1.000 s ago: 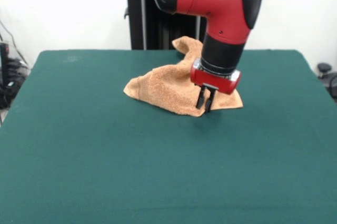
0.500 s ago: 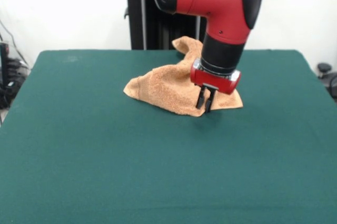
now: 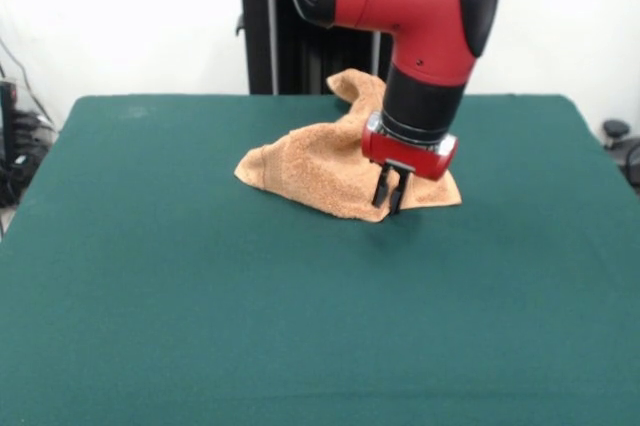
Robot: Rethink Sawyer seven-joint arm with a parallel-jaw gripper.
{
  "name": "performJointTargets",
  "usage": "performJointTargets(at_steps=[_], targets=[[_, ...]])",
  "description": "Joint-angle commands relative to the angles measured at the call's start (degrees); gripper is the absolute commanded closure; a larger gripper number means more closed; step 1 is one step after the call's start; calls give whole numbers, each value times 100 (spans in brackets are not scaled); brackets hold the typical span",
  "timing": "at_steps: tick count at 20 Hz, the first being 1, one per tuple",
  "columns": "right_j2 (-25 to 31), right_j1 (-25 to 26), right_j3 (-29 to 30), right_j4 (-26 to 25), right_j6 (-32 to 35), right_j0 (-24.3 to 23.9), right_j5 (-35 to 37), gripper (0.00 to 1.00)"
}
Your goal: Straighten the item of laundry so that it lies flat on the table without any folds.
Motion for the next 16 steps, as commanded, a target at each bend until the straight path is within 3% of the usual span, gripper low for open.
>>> performJointTargets(at_steps=[1,16], targets=[[763,1572,-1195,605,896,190,-922,100],[775,1870,-1502,1442,1351,534,-1001,100]])
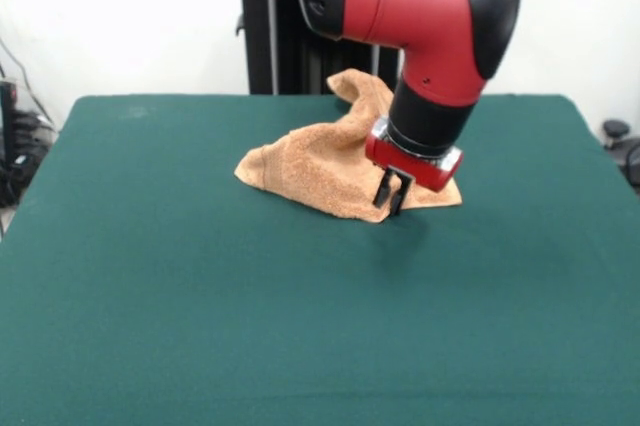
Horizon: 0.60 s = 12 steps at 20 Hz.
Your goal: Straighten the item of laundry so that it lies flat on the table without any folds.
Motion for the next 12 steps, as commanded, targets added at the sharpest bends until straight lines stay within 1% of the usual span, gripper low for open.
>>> performJointTargets(at_steps=[1,6,12], targets=[[1120,1553,-878,778,1375,244,-2080,100],[1091,1569,-828,960,1450,321,-2115,100],[1208,1617,-824,1366,1529,370,-1957,100]])
